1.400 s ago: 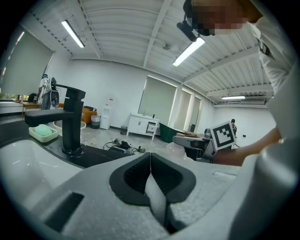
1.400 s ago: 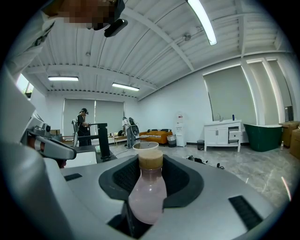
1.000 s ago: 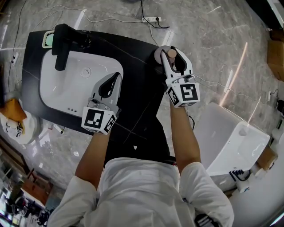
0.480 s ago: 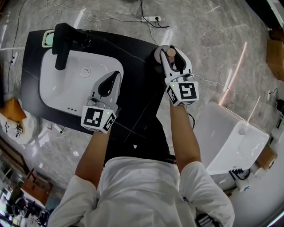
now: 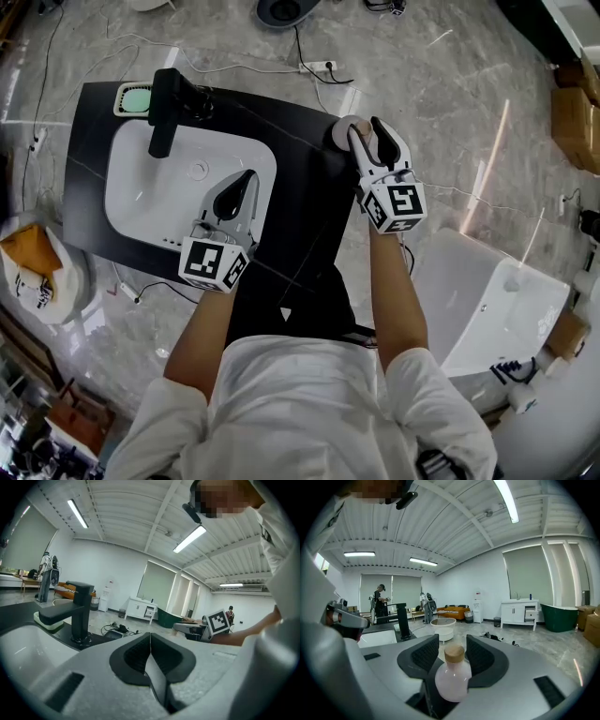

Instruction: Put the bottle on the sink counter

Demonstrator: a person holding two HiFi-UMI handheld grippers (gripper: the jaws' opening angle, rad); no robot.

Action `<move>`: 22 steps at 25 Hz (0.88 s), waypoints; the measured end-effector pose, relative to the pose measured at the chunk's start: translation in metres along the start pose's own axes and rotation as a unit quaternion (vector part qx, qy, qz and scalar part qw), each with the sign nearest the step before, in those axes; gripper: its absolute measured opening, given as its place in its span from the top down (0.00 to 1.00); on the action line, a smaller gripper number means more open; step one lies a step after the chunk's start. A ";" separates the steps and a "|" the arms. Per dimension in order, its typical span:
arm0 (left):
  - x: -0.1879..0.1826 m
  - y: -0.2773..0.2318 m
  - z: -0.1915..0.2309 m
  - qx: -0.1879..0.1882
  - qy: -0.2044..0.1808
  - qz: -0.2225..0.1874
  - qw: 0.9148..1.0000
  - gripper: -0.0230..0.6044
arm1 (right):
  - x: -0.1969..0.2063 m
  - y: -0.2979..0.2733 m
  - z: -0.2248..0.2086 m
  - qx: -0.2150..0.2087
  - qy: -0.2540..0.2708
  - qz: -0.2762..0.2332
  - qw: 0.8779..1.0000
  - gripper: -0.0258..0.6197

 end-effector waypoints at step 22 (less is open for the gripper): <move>-0.085 0.137 -0.007 0.095 -0.042 -0.053 0.993 0.94 | -0.147 0.179 0.193 -0.002 0.007 -0.127 0.992 0.91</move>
Point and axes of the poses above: the fingertips, and each gripper's own axes: y backward along the fingers, z to its left, x out of its underside, the point moved 3 cm from there along y, backward along the fingers, and after that the axes turned 5 degrees about -y, right-handed, at the moved point
